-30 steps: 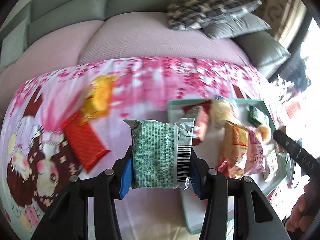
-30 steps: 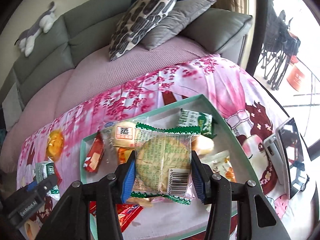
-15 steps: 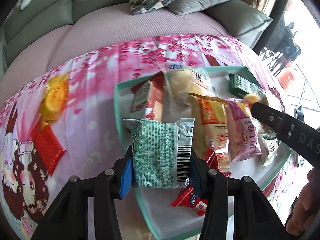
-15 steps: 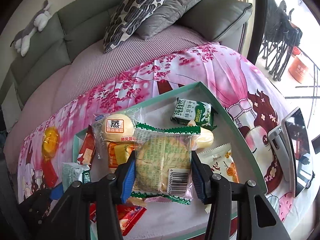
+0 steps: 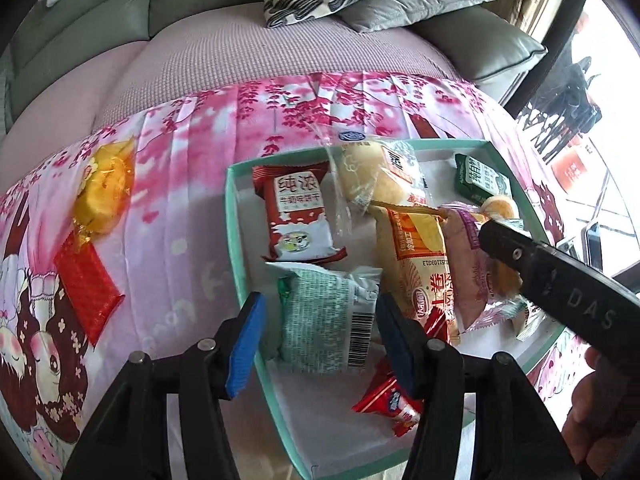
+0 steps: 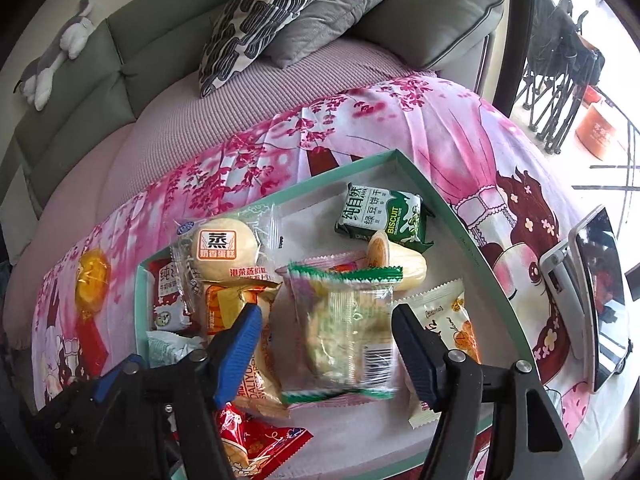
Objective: Organize snacks
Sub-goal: 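Carry the round cake pack and mint-green biscuit pack into the tray and open both tools, then move both tools back over the remaining red and yellow packs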
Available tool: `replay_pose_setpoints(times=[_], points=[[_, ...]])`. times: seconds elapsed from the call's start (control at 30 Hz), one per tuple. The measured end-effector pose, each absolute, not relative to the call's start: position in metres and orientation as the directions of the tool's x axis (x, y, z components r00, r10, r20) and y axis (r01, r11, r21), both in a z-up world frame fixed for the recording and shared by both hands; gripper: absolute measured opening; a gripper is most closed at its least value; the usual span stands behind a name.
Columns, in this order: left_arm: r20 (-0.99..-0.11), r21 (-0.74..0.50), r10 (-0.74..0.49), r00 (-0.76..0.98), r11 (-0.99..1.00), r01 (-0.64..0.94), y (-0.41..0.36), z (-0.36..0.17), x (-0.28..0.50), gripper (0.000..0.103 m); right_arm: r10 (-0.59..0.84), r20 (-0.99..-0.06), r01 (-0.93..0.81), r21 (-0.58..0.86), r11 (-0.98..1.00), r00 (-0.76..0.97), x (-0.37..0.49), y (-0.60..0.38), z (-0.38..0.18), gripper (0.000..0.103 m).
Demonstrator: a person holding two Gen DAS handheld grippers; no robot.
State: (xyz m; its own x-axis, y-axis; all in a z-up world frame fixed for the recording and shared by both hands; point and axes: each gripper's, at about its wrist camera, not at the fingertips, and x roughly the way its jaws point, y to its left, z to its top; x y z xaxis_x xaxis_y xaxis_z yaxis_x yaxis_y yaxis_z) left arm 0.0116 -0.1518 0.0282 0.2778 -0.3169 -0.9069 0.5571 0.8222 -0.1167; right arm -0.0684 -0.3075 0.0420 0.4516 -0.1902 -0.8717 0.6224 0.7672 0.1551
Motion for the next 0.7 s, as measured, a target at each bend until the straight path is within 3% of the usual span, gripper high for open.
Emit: replay_pose_setpoints(times=[0.1,0.2,0.27,0.43,0.7], points=[[-0.910,-0.114,-0.303,0.284,0.840,0.530,-0.145,0.030,0.014,0.070,-0.187,-0.875,0.615,0.148,0.774,0.446,-0.066,-0.304,0.040,0.084],[-0.908,-0.126,-0.302,0.292,0.859,0.496,-0.135,0.034,0.019,0.071,-0.191,-0.879,0.610,0.133,0.781,0.437,-0.064,-0.301,0.037,0.092],[-0.906,-0.128,-0.297,0.302,0.872,0.473,-0.129,0.035,0.022,0.074,-0.191,-0.881,0.606,0.128,0.785,0.434,-0.062,-0.300,0.036,0.102],[-0.896,-0.128,-0.264,0.358,0.924,0.362,-0.106,0.037,0.035,0.096,-0.193,-0.880,0.594,0.119,0.796,0.435,-0.061,-0.297,0.035,0.103],[-0.899,-0.131,-0.222,0.378,0.958,0.254,-0.080,0.031,0.050,0.099,-0.192,-0.881,0.575,0.106,0.811,0.433,-0.056,-0.289,0.035,0.103]])
